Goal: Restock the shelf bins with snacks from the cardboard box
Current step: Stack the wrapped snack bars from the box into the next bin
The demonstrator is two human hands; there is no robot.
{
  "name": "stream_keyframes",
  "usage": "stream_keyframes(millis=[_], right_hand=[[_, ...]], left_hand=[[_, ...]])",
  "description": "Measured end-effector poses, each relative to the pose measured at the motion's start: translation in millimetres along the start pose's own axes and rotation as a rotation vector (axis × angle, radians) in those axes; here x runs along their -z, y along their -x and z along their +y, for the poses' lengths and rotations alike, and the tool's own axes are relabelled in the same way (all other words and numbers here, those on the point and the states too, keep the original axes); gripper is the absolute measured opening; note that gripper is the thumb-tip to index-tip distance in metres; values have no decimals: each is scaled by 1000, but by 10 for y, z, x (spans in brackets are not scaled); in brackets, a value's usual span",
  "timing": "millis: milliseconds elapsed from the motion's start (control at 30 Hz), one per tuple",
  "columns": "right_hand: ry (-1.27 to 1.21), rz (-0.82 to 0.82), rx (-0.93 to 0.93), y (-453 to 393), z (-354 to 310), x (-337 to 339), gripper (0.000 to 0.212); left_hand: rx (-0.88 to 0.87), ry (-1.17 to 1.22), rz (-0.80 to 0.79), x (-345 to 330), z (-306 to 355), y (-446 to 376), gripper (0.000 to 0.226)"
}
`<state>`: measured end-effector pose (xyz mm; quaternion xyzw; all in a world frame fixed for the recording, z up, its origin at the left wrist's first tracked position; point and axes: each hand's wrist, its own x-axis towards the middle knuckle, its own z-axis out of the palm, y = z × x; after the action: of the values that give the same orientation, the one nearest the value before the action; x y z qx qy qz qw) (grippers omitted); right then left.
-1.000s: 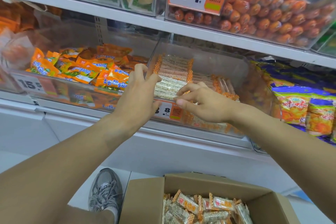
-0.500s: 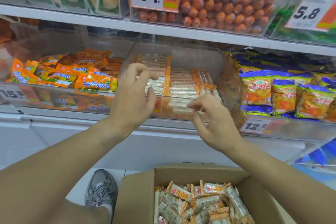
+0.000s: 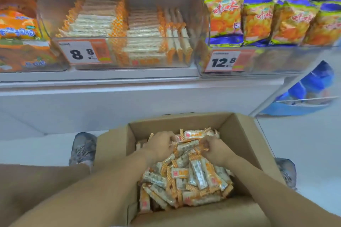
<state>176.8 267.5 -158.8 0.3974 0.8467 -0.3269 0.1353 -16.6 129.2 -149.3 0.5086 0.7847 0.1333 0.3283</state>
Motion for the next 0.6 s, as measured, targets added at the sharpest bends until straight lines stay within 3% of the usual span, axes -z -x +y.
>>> stream_keyframes(millis=[100,233,400,533,600], right_hand=[[29,-134,-42,88,106,-321,40],[-27,-63,-107,258,246,-783,36],[-141,-7,-240,255,181,-962,43],[-770,-192,-416,168,-90,-777,46],[-1029,-185,-382,141,-275,-568,50]], left_hand=[[89,-129,-120,-480,-314,33,39],[93,-241,-223,-782,-529,84,57],[60,-209,-176,-675,-457,-44,24],[111,15,-87,-338,-238,-96,39],[93,157,-62,-87,-131,-95,33]])
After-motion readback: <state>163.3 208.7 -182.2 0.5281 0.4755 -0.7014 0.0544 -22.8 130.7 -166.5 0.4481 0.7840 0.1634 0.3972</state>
